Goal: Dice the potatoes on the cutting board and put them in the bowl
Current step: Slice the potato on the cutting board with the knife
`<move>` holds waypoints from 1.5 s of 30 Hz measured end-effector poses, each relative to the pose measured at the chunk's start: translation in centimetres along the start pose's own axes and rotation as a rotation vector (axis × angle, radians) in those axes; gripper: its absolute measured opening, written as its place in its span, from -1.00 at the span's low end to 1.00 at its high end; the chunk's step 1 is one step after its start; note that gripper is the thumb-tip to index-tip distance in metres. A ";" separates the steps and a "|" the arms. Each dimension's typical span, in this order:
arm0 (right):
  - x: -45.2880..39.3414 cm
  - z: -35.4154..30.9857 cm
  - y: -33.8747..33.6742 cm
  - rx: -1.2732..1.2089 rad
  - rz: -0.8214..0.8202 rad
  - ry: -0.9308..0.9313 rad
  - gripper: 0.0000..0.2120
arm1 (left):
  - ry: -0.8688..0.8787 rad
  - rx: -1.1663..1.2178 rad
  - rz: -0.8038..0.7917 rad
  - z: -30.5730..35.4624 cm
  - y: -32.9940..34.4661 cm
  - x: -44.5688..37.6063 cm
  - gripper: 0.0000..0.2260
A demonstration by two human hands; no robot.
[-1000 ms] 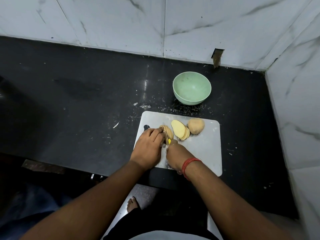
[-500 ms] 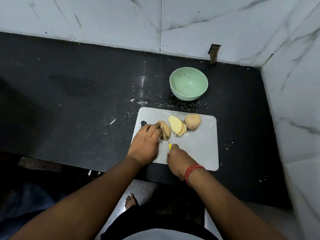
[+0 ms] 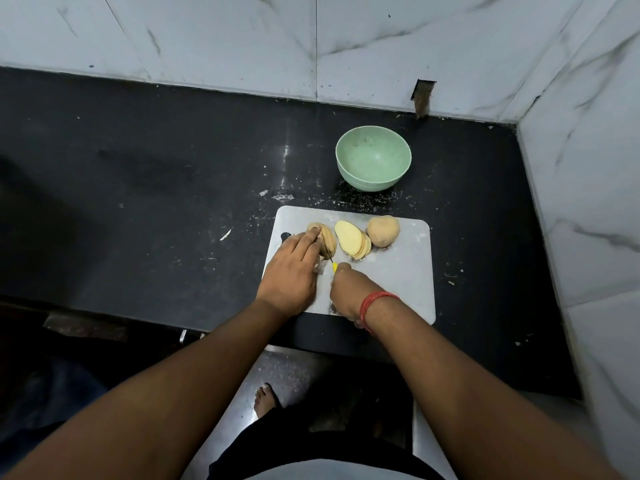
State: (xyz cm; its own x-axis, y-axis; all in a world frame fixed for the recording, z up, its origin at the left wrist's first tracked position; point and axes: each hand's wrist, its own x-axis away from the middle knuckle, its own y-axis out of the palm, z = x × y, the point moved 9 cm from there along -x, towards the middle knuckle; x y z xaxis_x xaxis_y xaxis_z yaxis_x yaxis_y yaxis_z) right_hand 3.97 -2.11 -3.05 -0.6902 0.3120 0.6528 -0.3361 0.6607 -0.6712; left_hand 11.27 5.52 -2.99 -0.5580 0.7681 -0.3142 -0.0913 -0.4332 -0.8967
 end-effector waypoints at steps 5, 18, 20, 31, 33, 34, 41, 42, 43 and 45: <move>0.9 0.4 0.2 0.039 -0.012 -0.038 -0.61 | 0.017 -0.044 0.002 0.2 0.0 -0.1 -0.58; 4.0 4.2 2.4 0.104 0.012 -0.009 -0.66 | -0.043 0.032 -0.027 -0.3 0.5 0.2 -0.59; 4.5 4.7 2.4 0.040 0.007 0.023 -0.71 | -0.072 0.052 -0.018 -0.5 0.2 0.4 -0.58; 3.1 -0.4 -2.9 -0.185 0.367 -0.189 -0.78 | -0.092 0.057 0.046 -1.1 -0.2 0.7 -0.62; 2.7 -1.2 -3.1 -0.192 0.388 -0.213 -0.80 | -0.101 0.051 0.043 -1.2 -0.2 0.7 -0.61; 2.4 -1.4 -3.0 -0.200 0.387 -0.218 -0.79 | -0.104 0.053 0.042 -1.4 -0.1 0.7 -0.62; 1.3 -2.1 -1.9 -0.191 0.330 -0.183 -0.74 | -0.117 0.101 0.083 -1.6 -0.5 0.7 -0.65; 1.2 -2.1 -1.8 -0.187 0.325 -0.177 -0.74 | -0.120 0.103 0.086 -1.5 -0.6 0.8 -0.64; 1.1 -2.1 -1.7 -0.184 0.323 -0.170 -0.73 | -0.121 0.104 0.085 -1.5 -0.6 0.8 -0.64; 0.9 -2.1 -1.6 -0.179 0.322 -0.157 -0.71 | -0.120 0.105 0.079 -1.6 -0.6 0.8 -0.64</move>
State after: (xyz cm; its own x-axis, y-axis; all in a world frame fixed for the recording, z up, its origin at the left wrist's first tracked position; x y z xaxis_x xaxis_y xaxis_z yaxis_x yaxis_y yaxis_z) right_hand 5.22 -1.47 -0.65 -0.8361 0.4239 0.3482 0.0211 0.6592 -0.7517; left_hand 12.19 7.10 -3.20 -0.6609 0.6705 -0.3371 -0.1255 -0.5416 -0.8312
